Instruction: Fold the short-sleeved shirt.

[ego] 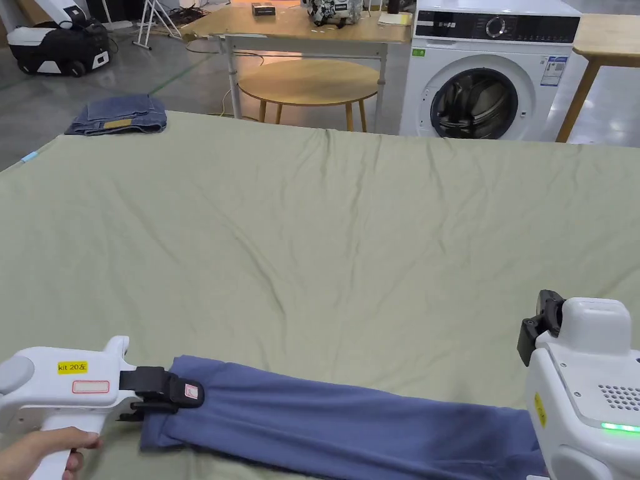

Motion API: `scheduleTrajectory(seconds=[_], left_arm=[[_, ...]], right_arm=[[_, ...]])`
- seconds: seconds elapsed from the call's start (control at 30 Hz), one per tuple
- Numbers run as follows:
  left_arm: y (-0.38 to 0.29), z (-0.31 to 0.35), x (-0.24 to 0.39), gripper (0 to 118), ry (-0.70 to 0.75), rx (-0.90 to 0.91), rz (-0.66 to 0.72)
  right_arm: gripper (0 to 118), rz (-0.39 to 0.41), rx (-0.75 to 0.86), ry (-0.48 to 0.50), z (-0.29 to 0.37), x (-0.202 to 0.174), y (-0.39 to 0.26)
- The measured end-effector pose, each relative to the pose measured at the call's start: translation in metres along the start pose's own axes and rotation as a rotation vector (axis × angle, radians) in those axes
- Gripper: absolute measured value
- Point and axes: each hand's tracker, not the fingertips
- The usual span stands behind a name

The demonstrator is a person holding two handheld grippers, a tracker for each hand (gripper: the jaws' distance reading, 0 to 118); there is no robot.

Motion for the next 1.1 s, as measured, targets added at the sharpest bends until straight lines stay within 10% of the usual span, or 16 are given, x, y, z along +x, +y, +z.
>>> scheduleTrajectory(seconds=[0.53, 0.8, 1.1], left_arm=[[0.016, 0.099, 0.059, 2, 0.191, 0.121, -0.113], [0.005, 0.057, 0.096, 2, -0.073, 0.037, -0.103], [-0.015, -0.055, 0.142, 2, -0.061, -0.113, -0.15]], right_arm=[[0, -0.01, -0.007, 0.02, -0.008, 0.0, 0.001], [0, -0.008, -0.008, 0.027, -0.006, 0.001, 0.001], [0, -0.011, -0.032, 0.006, -0.004, 0.012, -0.006]])
